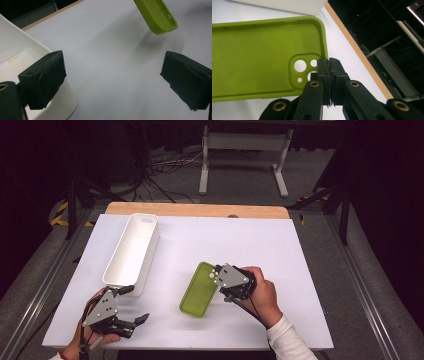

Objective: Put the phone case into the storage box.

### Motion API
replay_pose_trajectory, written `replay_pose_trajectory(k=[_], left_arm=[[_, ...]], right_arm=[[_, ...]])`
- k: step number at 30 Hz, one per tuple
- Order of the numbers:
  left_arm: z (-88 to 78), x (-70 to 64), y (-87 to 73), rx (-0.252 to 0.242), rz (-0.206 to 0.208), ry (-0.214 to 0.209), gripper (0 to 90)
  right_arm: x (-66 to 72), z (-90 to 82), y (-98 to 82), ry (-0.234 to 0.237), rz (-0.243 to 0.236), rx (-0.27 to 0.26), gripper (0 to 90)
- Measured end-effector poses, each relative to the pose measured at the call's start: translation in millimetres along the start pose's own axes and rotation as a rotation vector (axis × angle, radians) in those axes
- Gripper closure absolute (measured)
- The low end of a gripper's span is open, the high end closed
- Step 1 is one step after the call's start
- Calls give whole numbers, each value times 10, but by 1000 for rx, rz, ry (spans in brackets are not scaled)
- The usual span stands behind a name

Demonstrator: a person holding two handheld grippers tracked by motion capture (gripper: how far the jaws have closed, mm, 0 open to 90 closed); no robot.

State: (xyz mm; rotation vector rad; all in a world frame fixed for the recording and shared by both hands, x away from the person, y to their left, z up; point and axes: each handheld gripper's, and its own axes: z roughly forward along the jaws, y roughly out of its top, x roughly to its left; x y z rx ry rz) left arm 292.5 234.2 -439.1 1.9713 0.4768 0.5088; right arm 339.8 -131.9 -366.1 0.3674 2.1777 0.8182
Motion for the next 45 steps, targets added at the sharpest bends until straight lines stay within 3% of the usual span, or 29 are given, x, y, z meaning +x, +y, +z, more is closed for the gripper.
replay_pose_trajectory(k=[22, 45], left_arm=[[104, 27, 322, -65, 28, 0, 66], [475, 12, 684, -106, 25, -48, 101]], right_arm=[[-73, -90, 13, -38, 4, -22, 888], [-12, -56, 23, -46, -22, -20, 887]])
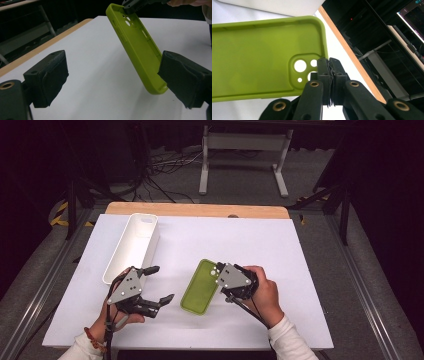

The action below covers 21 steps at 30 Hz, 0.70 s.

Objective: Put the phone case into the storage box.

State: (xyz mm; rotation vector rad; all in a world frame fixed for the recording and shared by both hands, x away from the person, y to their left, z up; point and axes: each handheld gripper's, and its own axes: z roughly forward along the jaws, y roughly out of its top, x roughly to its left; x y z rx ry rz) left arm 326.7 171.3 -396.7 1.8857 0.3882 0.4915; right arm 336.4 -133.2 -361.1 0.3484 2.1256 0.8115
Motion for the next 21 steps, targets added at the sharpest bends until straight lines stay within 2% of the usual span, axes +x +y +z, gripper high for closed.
replay_pose_trajectory(k=[5, 11, 14, 17, 19, 21], left_arm=[[111, 17, 61, 19, -28, 8, 120], [212, 46, 102, 13, -60, -1, 161], [244, 50, 117, 12, -56, -9, 193], [286, 57, 145, 16, -64, -42, 229], [317, 57, 166, 27, -54, -40, 233], [347, 48, 175, 28, -64, -37, 248]], right_arm=[[44, 9, 18, -1, -22, -6, 887], [122, 22, 59, -1, -62, -13, 887], [169, 38, 79, -3, -85, -12, 887], [199, 41, 92, -5, -99, -14, 886], [230, 44, 110, -7, -117, -15, 887], [256, 43, 124, -12, -125, -19, 886]])
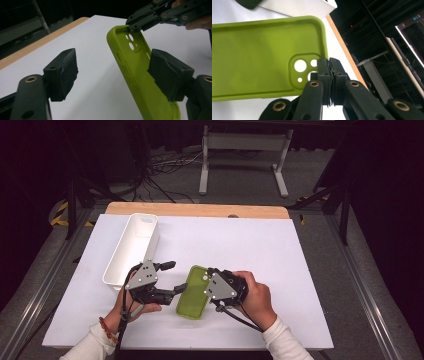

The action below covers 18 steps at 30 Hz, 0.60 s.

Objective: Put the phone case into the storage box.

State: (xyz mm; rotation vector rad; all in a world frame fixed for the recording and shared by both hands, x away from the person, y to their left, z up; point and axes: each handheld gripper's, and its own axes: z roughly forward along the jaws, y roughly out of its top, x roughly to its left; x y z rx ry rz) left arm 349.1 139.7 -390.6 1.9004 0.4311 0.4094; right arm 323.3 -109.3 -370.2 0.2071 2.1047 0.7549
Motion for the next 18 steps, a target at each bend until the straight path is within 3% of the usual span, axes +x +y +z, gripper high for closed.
replay_pose_trajectory(k=[8, 13, 18], left_arm=[[101, 43, 23, 32, -19, -19, 349], [133, 87, 38, 27, -61, -30, 442], [147, 99, 66, 21, -61, -39, 493]], right_arm=[[69, -4, 39, -19, -55, -11, 886], [92, -24, 51, -55, -88, -36, 886], [112, -51, 68, -87, -115, -47, 885]])
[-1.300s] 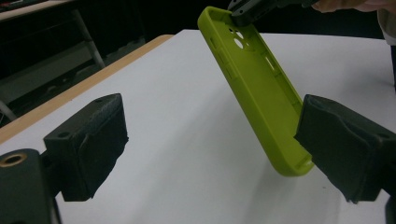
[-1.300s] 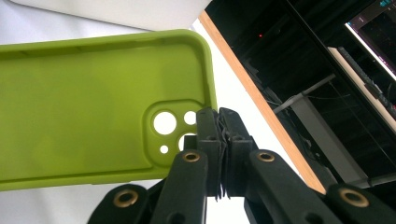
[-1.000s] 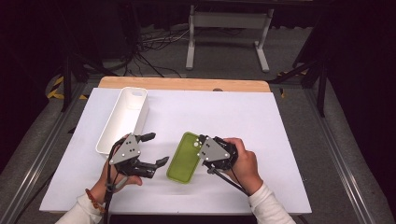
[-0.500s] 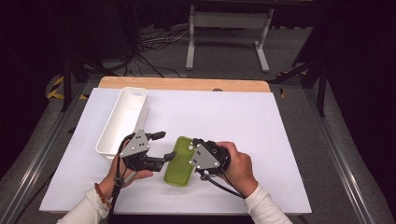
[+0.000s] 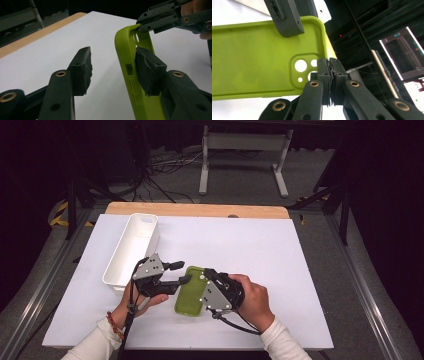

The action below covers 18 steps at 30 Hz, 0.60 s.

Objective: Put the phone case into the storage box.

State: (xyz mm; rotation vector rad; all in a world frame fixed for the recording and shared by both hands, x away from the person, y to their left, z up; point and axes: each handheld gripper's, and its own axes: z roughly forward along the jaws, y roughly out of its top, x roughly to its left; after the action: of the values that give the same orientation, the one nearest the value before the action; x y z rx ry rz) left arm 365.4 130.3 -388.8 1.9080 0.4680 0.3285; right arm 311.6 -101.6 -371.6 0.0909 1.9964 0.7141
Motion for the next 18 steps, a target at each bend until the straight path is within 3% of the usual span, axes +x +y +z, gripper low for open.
replay_pose_trajectory(k=[4, 7, 13, 18], left_arm=[[28, -2, 20, 4, -2, -21, 535], [21, -25, 39, 7, 10, -38, 617], [6, -47, 59, 8, 29, -44, 718], [-7, -51, 69, 17, 32, -35, 737]], right_arm=[[27, -6, 20, -22, -36, -1, 884], [46, -7, 28, -27, -56, 1, 883], [54, -17, 27, -45, -73, -13, 883], [65, -18, 28, -48, -89, -16, 881]])
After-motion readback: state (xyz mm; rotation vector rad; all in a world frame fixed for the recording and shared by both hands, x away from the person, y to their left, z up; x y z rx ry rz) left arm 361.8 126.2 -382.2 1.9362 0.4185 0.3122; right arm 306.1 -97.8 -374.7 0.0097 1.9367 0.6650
